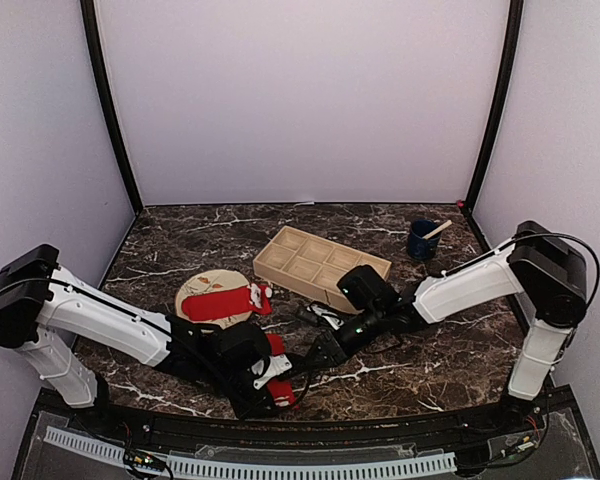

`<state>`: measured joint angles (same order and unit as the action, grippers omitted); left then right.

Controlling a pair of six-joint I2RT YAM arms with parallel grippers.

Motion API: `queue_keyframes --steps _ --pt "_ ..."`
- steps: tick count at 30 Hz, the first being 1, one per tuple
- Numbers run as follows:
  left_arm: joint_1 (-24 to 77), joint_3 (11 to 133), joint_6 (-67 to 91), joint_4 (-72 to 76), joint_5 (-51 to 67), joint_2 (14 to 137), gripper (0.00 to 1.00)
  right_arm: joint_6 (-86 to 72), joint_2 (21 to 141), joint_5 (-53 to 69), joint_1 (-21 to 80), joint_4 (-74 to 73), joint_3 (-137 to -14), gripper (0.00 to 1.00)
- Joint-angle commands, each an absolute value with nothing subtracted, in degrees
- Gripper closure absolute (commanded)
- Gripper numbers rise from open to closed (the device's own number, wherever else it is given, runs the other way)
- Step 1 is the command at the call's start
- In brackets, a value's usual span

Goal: Roll the socks
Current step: Roll the sock at the center of the board.

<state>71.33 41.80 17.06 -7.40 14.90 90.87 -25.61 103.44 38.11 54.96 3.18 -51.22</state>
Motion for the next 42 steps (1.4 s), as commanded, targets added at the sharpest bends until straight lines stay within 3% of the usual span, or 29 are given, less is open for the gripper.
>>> queue_keyframes --steps 1,14,31,42 --pt "68.69 39.55 18.2 -8.6 22.56 89.73 0.94 -26.21 97.99 34.21 54.7 11.6 -45.91 0.68" --pt "62.33 41.51 19.35 -7.6 33.62 94.82 0.94 -12.94 84.47 19.28 63.16 10.24 -39.53 0.63" --pt "57.45 42.7 21.54 -4.93 45.31 101.25 0.94 -2.96 81.36 3.85 76.76 5.27 -38.64 0.62" --pt "55.68 42.59 20.81 -4.49 49.8 101.91 0.94 3.19 88.21 0.59 80.78 4.36 -42.81 0.61"
